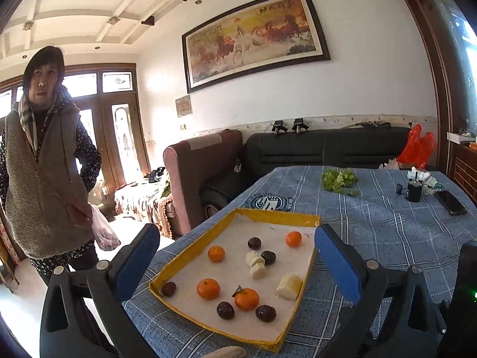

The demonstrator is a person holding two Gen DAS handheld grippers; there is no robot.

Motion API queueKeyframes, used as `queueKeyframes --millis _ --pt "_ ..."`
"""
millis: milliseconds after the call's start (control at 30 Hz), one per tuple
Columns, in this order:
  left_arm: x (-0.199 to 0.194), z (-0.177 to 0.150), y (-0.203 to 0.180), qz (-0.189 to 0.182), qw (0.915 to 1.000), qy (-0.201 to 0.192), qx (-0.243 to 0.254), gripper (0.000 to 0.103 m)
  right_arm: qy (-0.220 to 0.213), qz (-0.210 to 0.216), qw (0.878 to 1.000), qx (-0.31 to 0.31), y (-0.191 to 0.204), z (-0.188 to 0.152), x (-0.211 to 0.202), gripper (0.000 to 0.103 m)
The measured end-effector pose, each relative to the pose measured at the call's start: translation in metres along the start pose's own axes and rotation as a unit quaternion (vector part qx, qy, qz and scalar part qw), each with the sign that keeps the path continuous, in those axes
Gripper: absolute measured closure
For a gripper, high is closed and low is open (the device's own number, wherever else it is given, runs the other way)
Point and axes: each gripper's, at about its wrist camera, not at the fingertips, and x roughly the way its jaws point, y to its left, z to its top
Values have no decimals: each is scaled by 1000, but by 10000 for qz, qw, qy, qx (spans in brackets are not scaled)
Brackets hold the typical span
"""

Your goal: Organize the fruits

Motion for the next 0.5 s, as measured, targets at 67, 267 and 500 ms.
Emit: queueKeyframes --millis 67,267,500 --pt "3 -3 0 -25 10000 81 -34 0 35 -18 10000 -18 0 -2 0 18" --pt "25 -11 2 -540 9959 702 -168 0 76 -50 10000 -7 -3 -4 3 18" --pt "49 -22 7 -697 9889 1254 -381 0 129 -49 9997 -195 5 -9 7 17"
